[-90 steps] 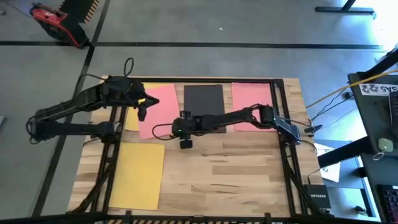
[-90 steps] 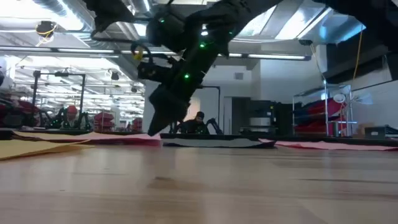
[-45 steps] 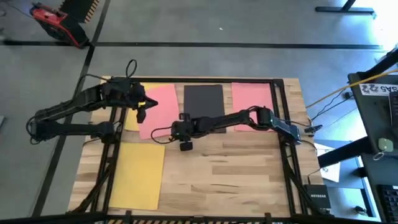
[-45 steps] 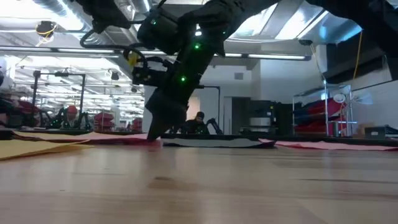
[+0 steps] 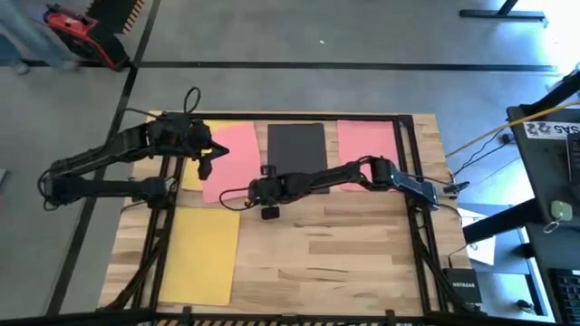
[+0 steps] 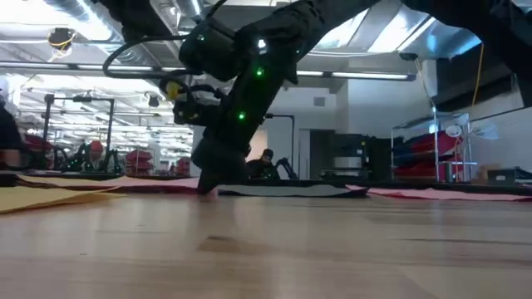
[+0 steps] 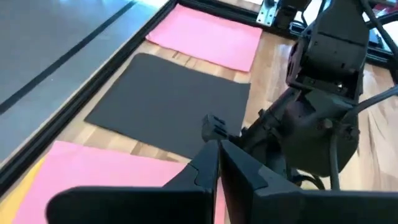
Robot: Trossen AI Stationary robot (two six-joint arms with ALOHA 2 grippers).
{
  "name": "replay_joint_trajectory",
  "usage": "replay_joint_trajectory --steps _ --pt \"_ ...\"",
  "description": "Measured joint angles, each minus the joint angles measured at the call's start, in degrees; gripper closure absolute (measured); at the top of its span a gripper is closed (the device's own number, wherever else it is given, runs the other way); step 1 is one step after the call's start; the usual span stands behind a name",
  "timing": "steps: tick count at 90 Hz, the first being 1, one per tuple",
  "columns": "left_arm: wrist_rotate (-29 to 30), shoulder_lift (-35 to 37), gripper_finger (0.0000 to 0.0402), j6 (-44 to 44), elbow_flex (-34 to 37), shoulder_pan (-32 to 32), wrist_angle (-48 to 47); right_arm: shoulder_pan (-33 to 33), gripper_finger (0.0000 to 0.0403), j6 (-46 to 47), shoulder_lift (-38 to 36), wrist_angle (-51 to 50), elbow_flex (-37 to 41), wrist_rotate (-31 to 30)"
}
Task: Organize paper
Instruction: Stack the pink paper on top of the other pink paper
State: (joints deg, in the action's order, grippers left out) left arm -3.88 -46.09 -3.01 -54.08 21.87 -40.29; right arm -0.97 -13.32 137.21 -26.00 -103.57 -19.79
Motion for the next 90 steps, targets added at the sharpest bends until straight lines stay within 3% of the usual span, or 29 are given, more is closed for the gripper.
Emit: replay_joint_trajectory --steps 16,49,70,90 --pt "0.0 0.0 0.0402 -0.1 0.0 0.0 0.0 -0.1 0.0396 -0.5 0.4 -5.0 -2.9 -3.3" --pt "0.0 0.0 0.0402 -2.8 0.0 0.0 2.1 0.7 0.0402 0.0 0.4 -22.3 -19.1 -3.8" --pt "-1.1 2.0 0.0402 -7.3 0.0 -0.1 11.0 4.7 0.0403 5.5 0.2 -39.6 -31.1 1.7" --pt "-0.9 5.1 0.0402 -7.7 0.0 0.0 12.7 9.5 0.0403 9.2 -6.8 -52.4 -29.3 1.2"
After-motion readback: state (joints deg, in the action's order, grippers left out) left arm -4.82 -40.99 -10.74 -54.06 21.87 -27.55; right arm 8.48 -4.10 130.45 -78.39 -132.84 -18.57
